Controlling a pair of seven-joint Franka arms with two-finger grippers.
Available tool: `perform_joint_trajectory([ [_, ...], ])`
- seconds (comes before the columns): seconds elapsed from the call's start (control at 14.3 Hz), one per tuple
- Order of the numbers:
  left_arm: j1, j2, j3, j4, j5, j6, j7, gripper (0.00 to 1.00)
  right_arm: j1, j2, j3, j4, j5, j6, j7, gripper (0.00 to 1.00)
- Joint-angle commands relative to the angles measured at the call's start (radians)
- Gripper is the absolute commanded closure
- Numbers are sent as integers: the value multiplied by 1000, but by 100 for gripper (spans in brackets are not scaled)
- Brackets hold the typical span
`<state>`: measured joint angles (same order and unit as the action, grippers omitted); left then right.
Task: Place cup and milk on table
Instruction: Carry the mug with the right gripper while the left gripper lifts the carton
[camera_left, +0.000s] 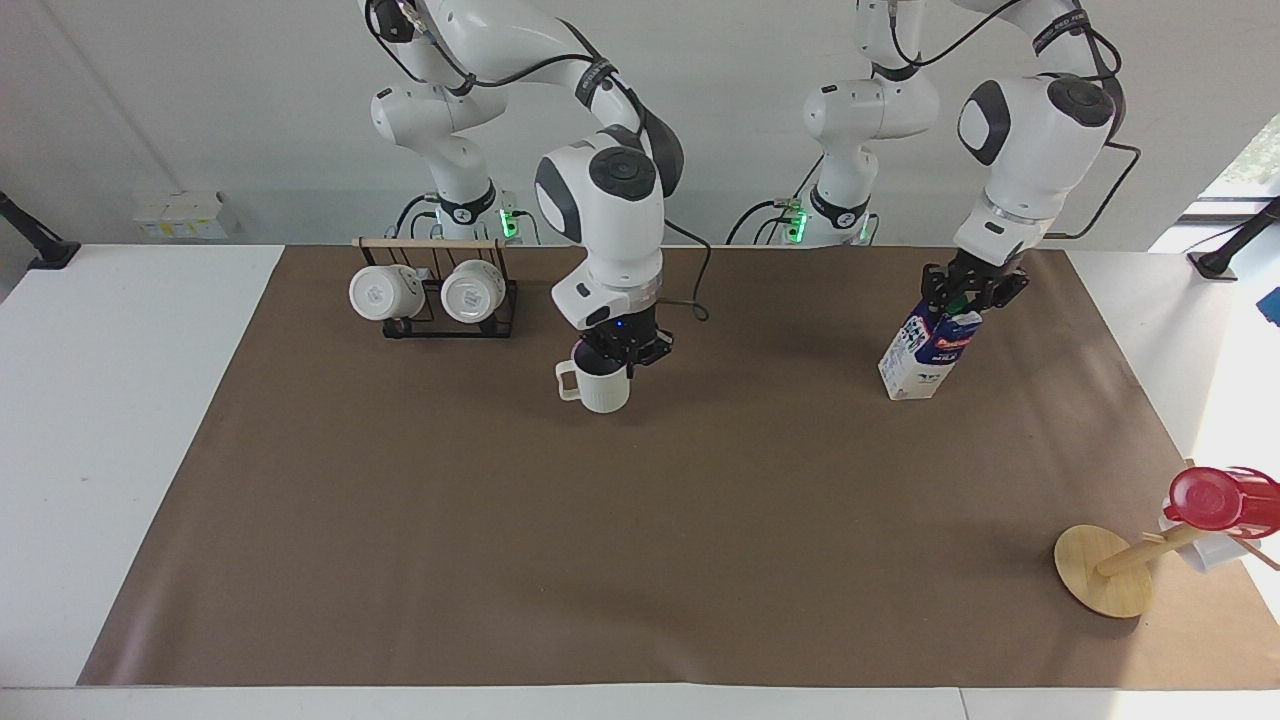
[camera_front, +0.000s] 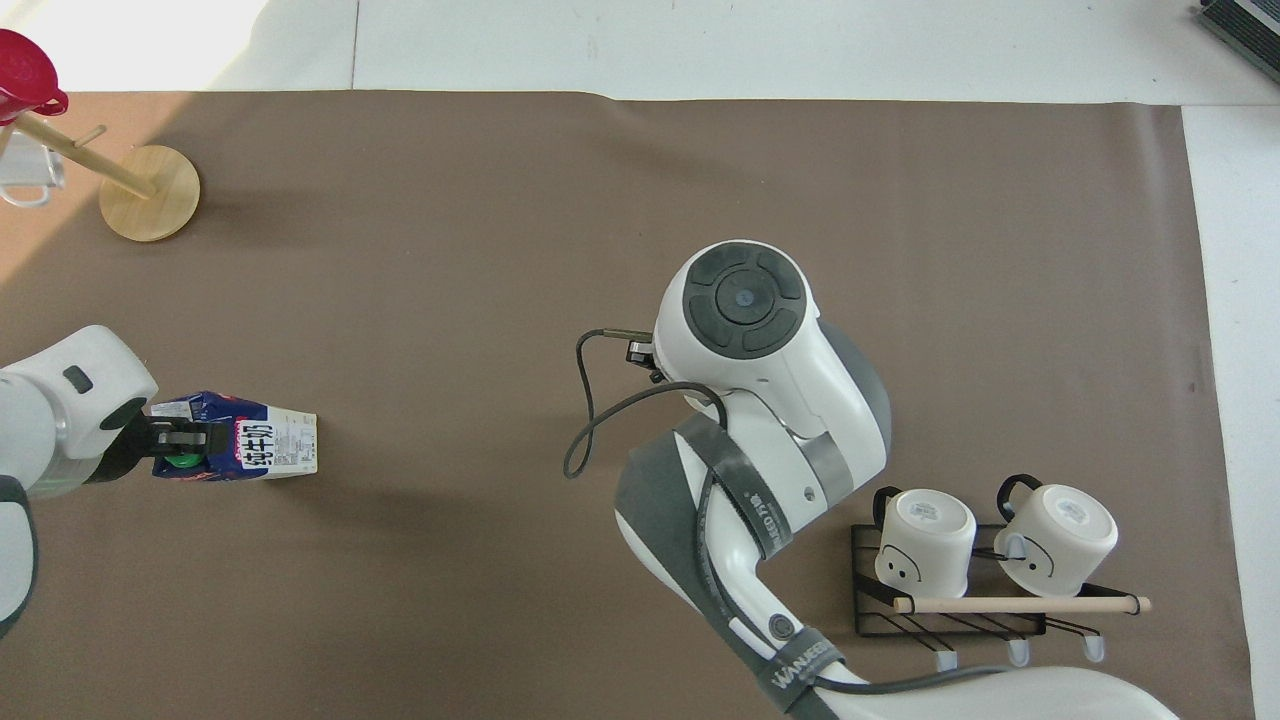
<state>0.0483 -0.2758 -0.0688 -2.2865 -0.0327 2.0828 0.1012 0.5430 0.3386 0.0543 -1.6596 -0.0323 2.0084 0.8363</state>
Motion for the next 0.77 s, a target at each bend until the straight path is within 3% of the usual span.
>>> perform_joint_trajectory([
  [0.0, 1, 13, 0, 15, -7, 5, 17, 54, 80, 91, -4, 73, -1, 13, 117, 100],
  [0.35, 1, 21, -3, 41, -7, -10, 6, 58, 158, 128, -4, 98, 0, 13, 266, 100],
  [0.7, -22, 23, -9, 130, -9, -82, -58, 61, 167, 135, -4, 98, 20, 53, 306, 100],
])
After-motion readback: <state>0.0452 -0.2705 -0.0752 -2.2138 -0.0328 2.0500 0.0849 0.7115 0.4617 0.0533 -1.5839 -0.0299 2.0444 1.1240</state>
